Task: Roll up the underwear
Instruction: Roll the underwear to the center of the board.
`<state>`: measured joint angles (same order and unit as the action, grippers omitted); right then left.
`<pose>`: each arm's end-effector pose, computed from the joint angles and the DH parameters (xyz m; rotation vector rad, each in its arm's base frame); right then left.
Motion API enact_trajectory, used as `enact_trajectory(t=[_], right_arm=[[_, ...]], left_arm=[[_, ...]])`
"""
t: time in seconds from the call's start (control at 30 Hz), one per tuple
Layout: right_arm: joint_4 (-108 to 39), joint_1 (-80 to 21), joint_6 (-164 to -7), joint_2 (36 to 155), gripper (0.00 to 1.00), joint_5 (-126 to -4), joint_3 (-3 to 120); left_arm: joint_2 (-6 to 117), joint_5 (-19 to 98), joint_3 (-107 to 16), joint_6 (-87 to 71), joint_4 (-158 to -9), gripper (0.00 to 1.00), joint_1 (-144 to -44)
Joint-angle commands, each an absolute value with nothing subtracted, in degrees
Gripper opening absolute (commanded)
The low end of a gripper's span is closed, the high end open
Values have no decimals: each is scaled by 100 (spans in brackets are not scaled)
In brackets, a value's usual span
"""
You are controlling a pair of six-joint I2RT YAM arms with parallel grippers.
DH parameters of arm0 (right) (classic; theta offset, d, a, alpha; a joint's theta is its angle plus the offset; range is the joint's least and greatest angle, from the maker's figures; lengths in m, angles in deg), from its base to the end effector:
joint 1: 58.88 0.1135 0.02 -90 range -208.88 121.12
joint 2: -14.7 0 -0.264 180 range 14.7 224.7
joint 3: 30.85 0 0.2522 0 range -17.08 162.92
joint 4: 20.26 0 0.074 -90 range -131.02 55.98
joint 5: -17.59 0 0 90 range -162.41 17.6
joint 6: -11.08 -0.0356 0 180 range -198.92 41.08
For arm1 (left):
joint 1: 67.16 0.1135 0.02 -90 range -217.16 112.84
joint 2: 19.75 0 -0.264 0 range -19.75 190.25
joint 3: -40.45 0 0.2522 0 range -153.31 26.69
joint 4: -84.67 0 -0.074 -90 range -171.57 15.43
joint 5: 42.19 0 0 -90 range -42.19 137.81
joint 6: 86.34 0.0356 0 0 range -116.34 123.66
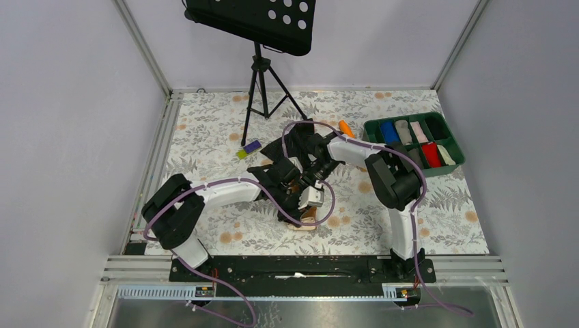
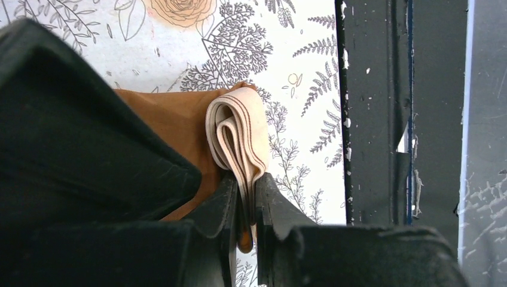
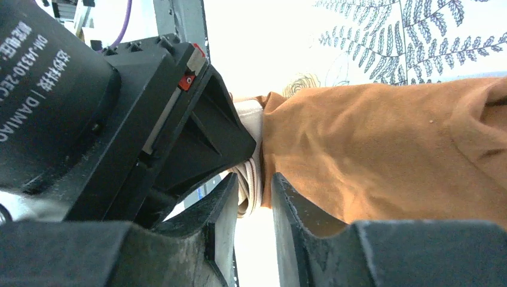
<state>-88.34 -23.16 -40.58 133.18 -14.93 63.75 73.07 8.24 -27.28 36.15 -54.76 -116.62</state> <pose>0.2856 0.2423 0.1504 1.6339 -2.2087 -1.5072 0.1798 -0.2452 0.1778 1.8904 1.8635 -1.0258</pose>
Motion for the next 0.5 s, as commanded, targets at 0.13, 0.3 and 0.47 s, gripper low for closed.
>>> enact_trajectory(t=[0.13,0.3,0.47], right_arm=[[-8870,-2390,-4209,13300,37,-1447,6717],[-8247,-2614,-4794,13192,35,-2031,6629],[-7601,-2628,-5369,13439,30,-2750,6466]], left_arm=[[7350,490,-2841,3637,-5349,0,-11676],[7449,210,-3008,3552,-5158,0,-11682],[7619,34,-3186,3367,-5081,0,-11680]])
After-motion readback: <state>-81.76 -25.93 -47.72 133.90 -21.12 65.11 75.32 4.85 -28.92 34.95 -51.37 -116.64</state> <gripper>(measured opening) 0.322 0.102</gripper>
